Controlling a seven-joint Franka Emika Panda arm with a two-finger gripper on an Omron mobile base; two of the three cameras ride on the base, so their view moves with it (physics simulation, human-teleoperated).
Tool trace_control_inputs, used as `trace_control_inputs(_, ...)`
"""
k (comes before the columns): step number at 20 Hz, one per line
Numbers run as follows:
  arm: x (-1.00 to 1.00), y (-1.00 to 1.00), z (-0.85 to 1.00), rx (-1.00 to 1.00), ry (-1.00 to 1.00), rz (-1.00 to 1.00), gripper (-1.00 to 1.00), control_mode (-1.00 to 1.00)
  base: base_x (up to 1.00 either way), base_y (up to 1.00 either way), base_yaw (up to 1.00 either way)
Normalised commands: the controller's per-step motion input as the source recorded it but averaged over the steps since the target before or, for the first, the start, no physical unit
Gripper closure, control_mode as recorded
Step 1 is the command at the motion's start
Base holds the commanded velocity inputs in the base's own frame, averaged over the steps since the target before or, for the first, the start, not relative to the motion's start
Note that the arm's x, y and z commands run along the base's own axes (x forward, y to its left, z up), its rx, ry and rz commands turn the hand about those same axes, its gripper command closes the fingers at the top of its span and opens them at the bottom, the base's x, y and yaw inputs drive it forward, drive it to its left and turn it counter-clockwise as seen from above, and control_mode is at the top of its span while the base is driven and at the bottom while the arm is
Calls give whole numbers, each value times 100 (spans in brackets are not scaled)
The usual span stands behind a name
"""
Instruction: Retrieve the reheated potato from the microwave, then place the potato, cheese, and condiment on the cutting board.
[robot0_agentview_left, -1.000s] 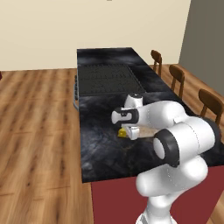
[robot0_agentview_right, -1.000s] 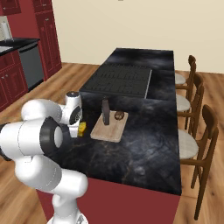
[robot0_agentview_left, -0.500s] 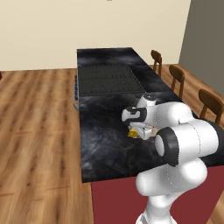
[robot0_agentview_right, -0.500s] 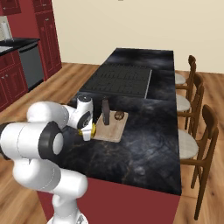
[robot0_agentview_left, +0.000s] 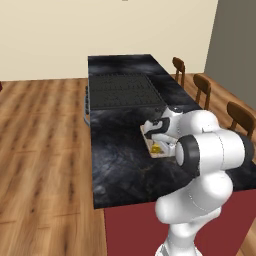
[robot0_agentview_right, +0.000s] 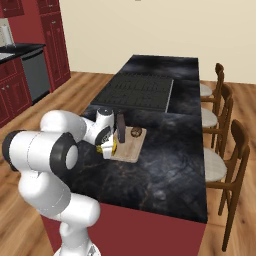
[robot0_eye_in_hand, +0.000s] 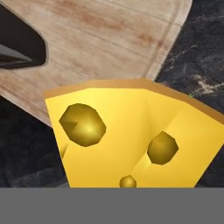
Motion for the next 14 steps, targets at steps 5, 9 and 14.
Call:
trace_control_inputs(5,17,-28,-1,0,-1,4,100,-100,0,0,0)
trace_control_inputs(9,12,-10,-10,0,-8,6,100,-100,0,0,0)
trace_control_inputs(14,10,-21,-9,0,-6,11,100,-100,0,0,0)
